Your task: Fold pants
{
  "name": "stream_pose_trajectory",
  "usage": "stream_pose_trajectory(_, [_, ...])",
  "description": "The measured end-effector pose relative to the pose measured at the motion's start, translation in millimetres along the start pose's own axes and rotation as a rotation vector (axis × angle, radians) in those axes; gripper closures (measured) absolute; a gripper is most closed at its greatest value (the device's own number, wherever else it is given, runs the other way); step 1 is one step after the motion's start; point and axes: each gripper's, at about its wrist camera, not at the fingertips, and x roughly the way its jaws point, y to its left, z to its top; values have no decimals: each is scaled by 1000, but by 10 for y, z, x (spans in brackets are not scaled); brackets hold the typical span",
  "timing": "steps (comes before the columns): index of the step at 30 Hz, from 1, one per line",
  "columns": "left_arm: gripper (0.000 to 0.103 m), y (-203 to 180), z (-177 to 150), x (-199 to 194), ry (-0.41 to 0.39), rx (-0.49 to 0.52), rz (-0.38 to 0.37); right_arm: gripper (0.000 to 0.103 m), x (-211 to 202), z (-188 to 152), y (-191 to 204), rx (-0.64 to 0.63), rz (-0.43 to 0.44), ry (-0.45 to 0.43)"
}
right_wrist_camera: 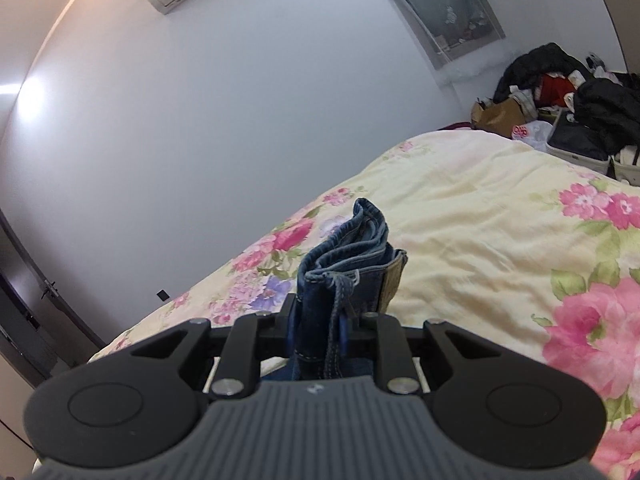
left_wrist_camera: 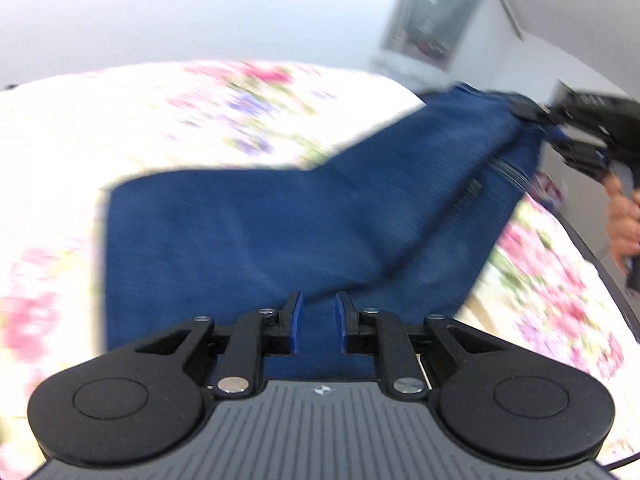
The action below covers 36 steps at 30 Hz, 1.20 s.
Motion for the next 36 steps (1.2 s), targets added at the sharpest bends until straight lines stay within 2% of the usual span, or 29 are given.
stream_pose_trajectory(5, [84,597,30,-394,-42,-74,115,89,36,-129,687,-104,68,-3])
stream_pose_trajectory(10, [84,1131,-73,-684,-75,-195,147,89,214,-463,1361,-195,125,29])
stream_pose_trajectory(13, [84,1390,-146,-776,-74,-228,192,89,418,-791,1726,-226,168,85])
stream_pose_trajectory(18, [84,1681,-278,-811,-60,-273,191,90,838,-1598,2168,-290,202,247])
stream_pose_trajectory(21, [84,1787,-328,-796,-51,-293,183,90,1077,-2119,2261,-334,173,385])
stream_pose_trajectory(24, [83,1853,-357,-748,-39,-297,166,89,1208,-2397,2251,-380,148,444])
stream_pose_trajectory(28, [76,1875,-370,-689,-35,-306,127,88,1330,-2444,2193,-422,145,503])
stream_pose_trajectory(32, [62,1829,-339,-645,-30,-315,81,79,1373,-2512,2107,-406,156,579])
stream_pose_trajectory(36, [57,1773,-296,-625,-32,-301,55,68,1316,-2438,2147,-380,184,607])
